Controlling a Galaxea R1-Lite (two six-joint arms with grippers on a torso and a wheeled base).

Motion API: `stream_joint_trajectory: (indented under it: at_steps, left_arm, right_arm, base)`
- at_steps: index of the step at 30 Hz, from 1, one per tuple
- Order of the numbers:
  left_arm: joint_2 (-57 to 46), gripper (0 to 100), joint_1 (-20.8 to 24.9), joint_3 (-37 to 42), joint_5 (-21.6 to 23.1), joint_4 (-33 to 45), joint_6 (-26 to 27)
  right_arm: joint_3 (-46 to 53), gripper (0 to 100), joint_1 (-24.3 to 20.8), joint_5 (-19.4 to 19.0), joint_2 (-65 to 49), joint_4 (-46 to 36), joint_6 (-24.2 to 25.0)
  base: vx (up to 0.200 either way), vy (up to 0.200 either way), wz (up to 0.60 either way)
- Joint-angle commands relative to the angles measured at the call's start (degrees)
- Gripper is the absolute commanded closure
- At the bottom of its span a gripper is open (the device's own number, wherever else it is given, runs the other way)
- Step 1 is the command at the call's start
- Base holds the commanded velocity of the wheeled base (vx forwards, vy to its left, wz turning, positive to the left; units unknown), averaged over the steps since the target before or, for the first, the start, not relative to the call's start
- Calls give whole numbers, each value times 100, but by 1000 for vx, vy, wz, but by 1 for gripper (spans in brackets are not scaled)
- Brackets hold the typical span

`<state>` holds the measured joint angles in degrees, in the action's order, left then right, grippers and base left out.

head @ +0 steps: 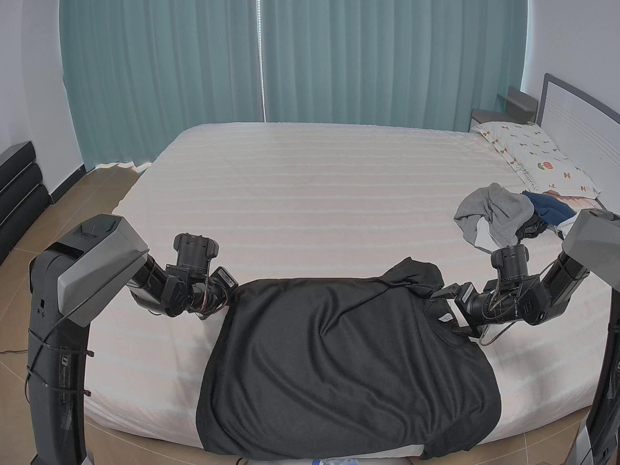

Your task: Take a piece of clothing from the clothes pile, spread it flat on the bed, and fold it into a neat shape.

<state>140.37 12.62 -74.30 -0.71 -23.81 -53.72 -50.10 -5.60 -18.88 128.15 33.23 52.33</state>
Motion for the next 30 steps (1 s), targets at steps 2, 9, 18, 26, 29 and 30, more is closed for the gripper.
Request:
stream_joint_trajectory:
  at_steps: [2,9,18,26,29,30]
  left_arm:
    - [148,100,-40,-199,-140,-388,-7]
    - [667,100,-216,-506,-1028,-2400,11]
    - [957,100,-269,-709,-1133,-3130,117]
    - [1247,100,-330,-999,-1212,-3060,143]
    - [1282,100,-330,-990,-1230,-3068,152]
    - [1282,100,-339,-981,-1230,-3060,152]
  right_arm:
    - [-8,0,-3,-1,0,8,5]
    - [-26,0,-3,-1,8,8,14]
    - [-35,0,-3,7,17,8,14]
    - [-26,0,-12,16,17,8,14]
    - [-35,0,-3,43,8,61,58]
    - [-17,0,-3,51,8,131,128]
  base:
    - [0,0,0]
    - [0,0,0]
    - [0,0,0]
    - [0,0,0]
    - [0,0,0]
    - [0,0,0]
